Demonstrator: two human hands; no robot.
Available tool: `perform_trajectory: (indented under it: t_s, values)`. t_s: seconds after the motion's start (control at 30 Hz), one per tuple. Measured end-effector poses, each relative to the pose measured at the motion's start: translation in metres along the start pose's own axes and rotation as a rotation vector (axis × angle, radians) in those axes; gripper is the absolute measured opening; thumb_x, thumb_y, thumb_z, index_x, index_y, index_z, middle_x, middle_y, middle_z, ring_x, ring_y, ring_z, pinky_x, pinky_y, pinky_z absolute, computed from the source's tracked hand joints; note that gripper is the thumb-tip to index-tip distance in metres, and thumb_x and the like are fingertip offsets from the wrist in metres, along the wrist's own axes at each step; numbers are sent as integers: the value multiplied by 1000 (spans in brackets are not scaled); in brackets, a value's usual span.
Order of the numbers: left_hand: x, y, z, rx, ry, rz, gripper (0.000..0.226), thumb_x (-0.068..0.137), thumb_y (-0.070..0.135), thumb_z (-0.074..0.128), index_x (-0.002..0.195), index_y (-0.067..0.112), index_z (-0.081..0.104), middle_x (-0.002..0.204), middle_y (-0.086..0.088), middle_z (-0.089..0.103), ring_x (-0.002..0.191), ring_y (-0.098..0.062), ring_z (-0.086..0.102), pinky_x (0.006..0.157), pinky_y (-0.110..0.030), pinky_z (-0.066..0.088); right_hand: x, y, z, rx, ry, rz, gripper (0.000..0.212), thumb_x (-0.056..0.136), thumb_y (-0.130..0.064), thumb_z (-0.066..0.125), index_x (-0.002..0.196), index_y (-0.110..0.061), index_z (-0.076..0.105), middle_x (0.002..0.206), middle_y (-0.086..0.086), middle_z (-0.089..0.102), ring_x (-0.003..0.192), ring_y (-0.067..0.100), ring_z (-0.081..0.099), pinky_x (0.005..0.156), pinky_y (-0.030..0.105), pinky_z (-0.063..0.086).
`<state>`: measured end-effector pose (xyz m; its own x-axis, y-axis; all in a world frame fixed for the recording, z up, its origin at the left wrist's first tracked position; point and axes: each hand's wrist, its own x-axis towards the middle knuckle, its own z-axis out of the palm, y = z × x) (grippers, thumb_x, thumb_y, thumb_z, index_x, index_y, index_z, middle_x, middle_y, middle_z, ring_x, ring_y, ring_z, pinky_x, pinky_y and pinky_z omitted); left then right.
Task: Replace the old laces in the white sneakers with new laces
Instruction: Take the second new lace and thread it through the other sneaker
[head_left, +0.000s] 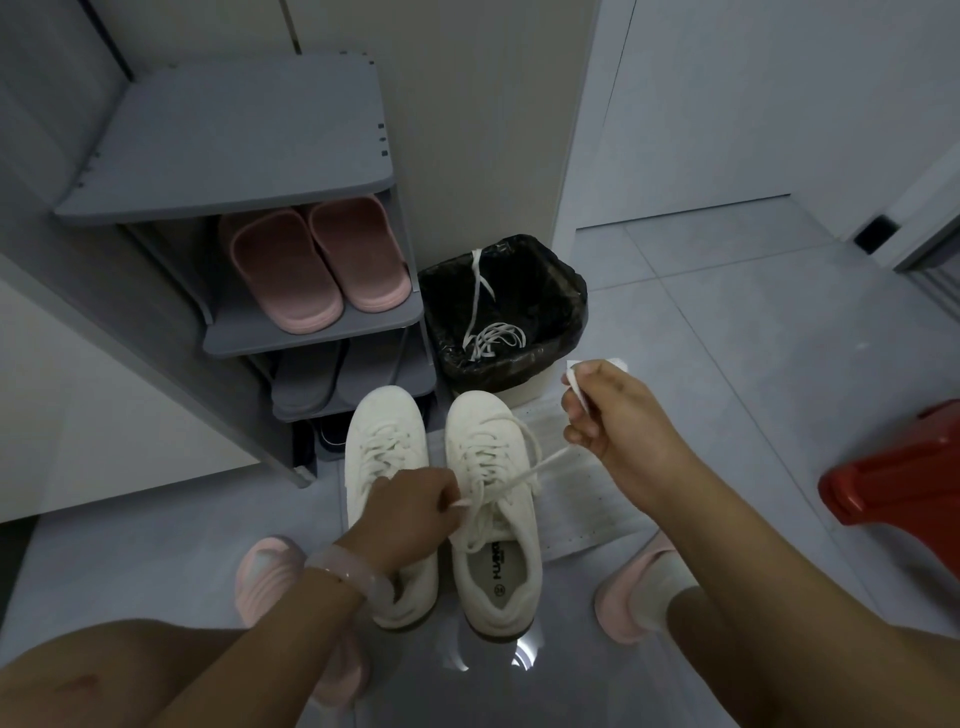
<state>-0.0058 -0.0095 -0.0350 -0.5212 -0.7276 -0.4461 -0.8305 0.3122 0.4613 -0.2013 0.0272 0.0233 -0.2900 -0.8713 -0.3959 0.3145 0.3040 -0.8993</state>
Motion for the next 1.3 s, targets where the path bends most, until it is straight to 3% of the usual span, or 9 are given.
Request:
perform_trajectory:
  t_s: [0.23, 0.37, 0.57, 0.8, 0.93, 1.03, 1.13, 1.2, 1.3]
  values:
    - [-3, 17, -21, -1057, -184, -417, 13, 89, 13, 54, 79, 10, 63, 67, -3, 67, 49, -7, 57, 51, -20, 33, 1, 15, 0, -463, -22, -24, 20, 96, -15, 43, 80, -12, 55, 68, 2, 55, 57, 9, 49, 61, 21, 47]
    - [-3, 17, -21, -1161, -158, -452, 10, 88, 15, 58, 83, 10, 65, 68, -1, 70, 55, -7, 57, 54, -19, 35, 2, 36, 7, -851, -91, -175, 22, 92, -16, 52, 73, -24, 58, 82, -4, 61, 74, 8, 55, 71, 19, 43]
    - [-8, 18, -23, -1324, -337, -478, 16, 89, 16, 51, 86, 15, 66, 84, -1, 72, 82, -13, 65, 72, -25, 39, -2, 50, 17, -993, -277, -233, 9, 88, -13, 60, 84, -13, 69, 72, -6, 63, 60, 6, 56, 62, 16, 46]
    - [-11, 18, -8, -1189, -192, -349, 26, 89, -4, 49, 94, 17, 66, 72, -3, 70, 58, -7, 65, 61, -20, 46, 0, 52, 18, -1095, -393, -234, 16, 87, -20, 61, 93, -13, 73, 66, -20, 53, 57, -7, 49, 57, 6, 36]
    - [-10, 17, 0, -913, -43, -177, 16, 80, -5, 62, 77, 11, 66, 61, -5, 65, 50, -4, 61, 55, -16, 48, -4, 57, 22, -940, -348, -147, 19, 89, -21, 60, 86, -7, 73, 59, -14, 53, 50, -8, 52, 55, 7, 40]
    - [-9, 17, 0, -544, 101, -26, 23, 79, 0, 64, 62, 16, 59, 57, 1, 59, 47, -2, 58, 56, -20, 48, -4, 57, 23, -887, -344, -62, 38, 89, -33, 59, 59, -10, 58, 58, 1, 53, 53, 7, 48, 58, 20, 40]
    - [-7, 21, 1, -33, 140, 124, 33, 85, 12, 55, 56, 22, 43, 58, 8, 48, 62, -11, 51, 61, -23, 35, -6, 57, 25, -930, -349, -83, 41, 87, -33, 61, 53, -20, 44, 55, -7, 43, 48, 1, 41, 51, 10, 32]
    - [-7, 21, -8, 33, 145, 170, 25, 88, 20, 54, 63, 19, 56, 63, 5, 58, 59, -7, 49, 62, -20, 34, -6, 58, 25, -940, -341, -143, 34, 89, -27, 59, 57, -18, 50, 56, -9, 43, 48, -2, 42, 51, 10, 32]
    - [-11, 16, -35, -194, 31, 149, 27, 87, 27, 61, 60, 26, 59, 56, 8, 61, 43, 0, 51, 53, -15, 43, 0, 59, 18, -906, -118, -204, 13, 88, -17, 59, 98, -15, 67, 80, -8, 57, 66, -1, 48, 64, 14, 38]
